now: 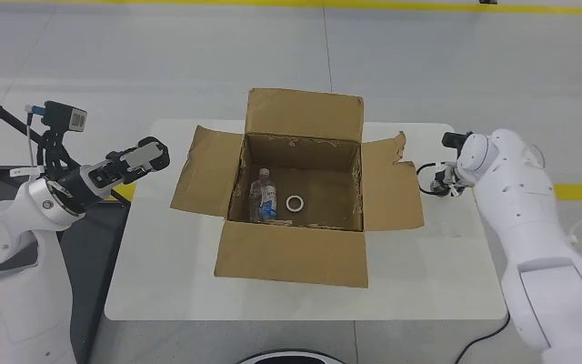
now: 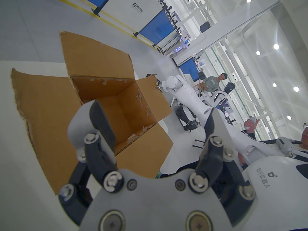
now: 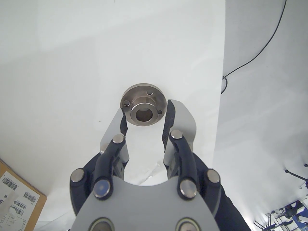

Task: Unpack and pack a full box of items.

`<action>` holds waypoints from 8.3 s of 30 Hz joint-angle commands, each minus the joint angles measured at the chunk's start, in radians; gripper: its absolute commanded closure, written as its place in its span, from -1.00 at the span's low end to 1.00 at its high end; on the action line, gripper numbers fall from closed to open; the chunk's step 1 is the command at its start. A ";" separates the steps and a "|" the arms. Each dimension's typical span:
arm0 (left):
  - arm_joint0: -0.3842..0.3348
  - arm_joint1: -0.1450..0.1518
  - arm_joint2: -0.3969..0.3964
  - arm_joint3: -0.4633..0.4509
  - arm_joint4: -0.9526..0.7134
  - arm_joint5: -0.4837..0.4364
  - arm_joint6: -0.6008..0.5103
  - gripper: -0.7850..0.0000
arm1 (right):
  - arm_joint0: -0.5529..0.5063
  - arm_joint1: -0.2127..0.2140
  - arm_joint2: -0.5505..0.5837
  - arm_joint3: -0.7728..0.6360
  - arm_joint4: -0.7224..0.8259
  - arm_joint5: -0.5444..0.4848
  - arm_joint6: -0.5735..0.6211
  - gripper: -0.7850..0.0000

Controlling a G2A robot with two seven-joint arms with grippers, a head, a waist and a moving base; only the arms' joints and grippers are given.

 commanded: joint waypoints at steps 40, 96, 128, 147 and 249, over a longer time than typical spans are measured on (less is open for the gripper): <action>0.000 0.000 0.000 0.000 0.000 0.000 0.000 -1.00 | 0.015 -0.023 0.008 0.060 -0.004 -0.011 -0.033 0.69; 0.000 0.000 0.000 0.000 0.000 0.000 0.000 -1.00 | 0.012 0.111 0.152 -0.381 -0.083 -0.099 0.378 1.00; 0.000 0.000 0.000 0.000 0.000 0.000 0.000 -1.00 | -0.064 0.212 0.236 -0.852 -0.015 -0.151 0.440 1.00; 0.000 0.000 0.000 0.000 0.000 0.000 0.000 -1.00 | 0.064 0.306 -0.002 -1.069 0.345 -0.144 0.440 1.00; 0.000 0.000 0.000 0.000 0.000 0.000 0.000 -1.00 | 0.073 -0.200 -0.610 -0.560 0.378 -0.335 0.093 1.00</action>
